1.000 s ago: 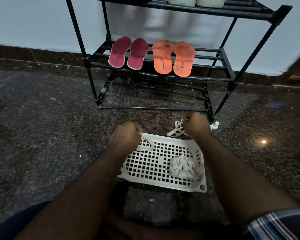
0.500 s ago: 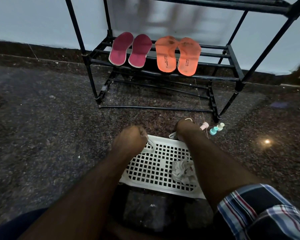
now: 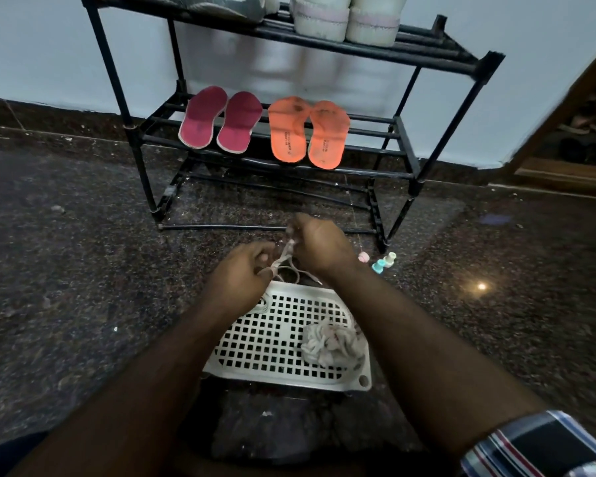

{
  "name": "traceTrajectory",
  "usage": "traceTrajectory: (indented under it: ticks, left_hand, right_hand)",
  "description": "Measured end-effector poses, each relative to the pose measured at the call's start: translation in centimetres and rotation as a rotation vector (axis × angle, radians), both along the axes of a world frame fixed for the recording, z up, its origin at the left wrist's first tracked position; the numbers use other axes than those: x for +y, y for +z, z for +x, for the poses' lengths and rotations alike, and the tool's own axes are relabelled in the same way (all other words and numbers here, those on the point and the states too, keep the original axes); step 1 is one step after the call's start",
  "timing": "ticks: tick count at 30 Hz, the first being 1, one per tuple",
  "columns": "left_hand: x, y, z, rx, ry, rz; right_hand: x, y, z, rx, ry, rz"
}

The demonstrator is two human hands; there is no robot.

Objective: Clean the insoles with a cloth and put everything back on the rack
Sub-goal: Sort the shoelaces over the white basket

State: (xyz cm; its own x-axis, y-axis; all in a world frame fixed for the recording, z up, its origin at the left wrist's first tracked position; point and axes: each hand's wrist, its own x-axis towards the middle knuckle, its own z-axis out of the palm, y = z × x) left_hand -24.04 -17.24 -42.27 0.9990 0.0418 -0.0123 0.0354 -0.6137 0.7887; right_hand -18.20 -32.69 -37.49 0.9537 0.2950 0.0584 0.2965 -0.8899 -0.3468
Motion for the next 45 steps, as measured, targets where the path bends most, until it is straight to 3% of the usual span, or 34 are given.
traceTrajectory:
  ticks: [4,7,11,15,19,21,25,27,30,33,36,38,40,45]
  left_hand:
    - [-0.8,0.6,0.1,-0.074,-0.107,-0.155]
    - [-1.4,0.9,0.0,-0.039,-0.126,-0.321]
    - [-1.2,1.7,-0.3,-0.068,-0.08,-0.272]
    - [-0.7,1.9,-0.1,-0.11,-0.029,-0.3]
    - [-0.4,2.3,-0.2,-0.127,-0.038,-0.302]
    - [-0.3,2.3,-0.3,-0.113,-0.104,-0.3]
    - [-1.1,2.2,-0.6,-0.034,-0.191,-0.182]
    - [-1.4,2.2,-0.6,-0.029,-0.245,-0.138]
    - [-1.4,2.5,-0.8,0.029,-0.268,-0.168]
    - [-1.4,3.2,-1.0,-0.014,-0.282,-0.118]
    - [-1.2,3.9,-1.0,-0.085,-0.295,-0.066]
    - [-0.9,4.3,-0.8,-0.146,-0.277,-0.032]
    - [-0.5,4.5,-0.6,-0.212,-0.23,-0.014]
    - [0.0,4.8,-0.4,-0.24,-0.109,-0.148]
  right_hand:
    - [0.3,1.8,-2.8,0.106,0.063,0.302]
    - [-0.2,2.3,-4.4,0.164,-0.005,0.49]
    - [-1.7,0.9,-5.2,0.205,-0.127,0.546]
    - [-2.2,0.0,-6.2,0.531,-0.132,0.666]
    - [-2.1,1.2,-6.5,0.891,-0.058,1.013]
    - [-1.6,1.8,-6.7,0.974,0.011,1.221]
    - [-0.7,2.3,-6.4,0.884,0.034,1.776]
    - [-0.5,2.4,-5.8,0.71,0.01,1.885]
    - [-0.7,1.9,-4.8,0.345,-0.083,1.735]
    - [-1.3,1.1,-4.5,0.015,-0.102,1.362]
    - [-1.9,-0.4,-4.4,-0.054,-0.098,0.925]
    - [-2.1,-1.1,-4.3,-0.01,-0.1,0.628]
    - [-2.0,-0.7,-4.4,0.13,-0.082,0.564]
    - [-1.7,1.4,-5.4,0.766,-0.089,1.015]
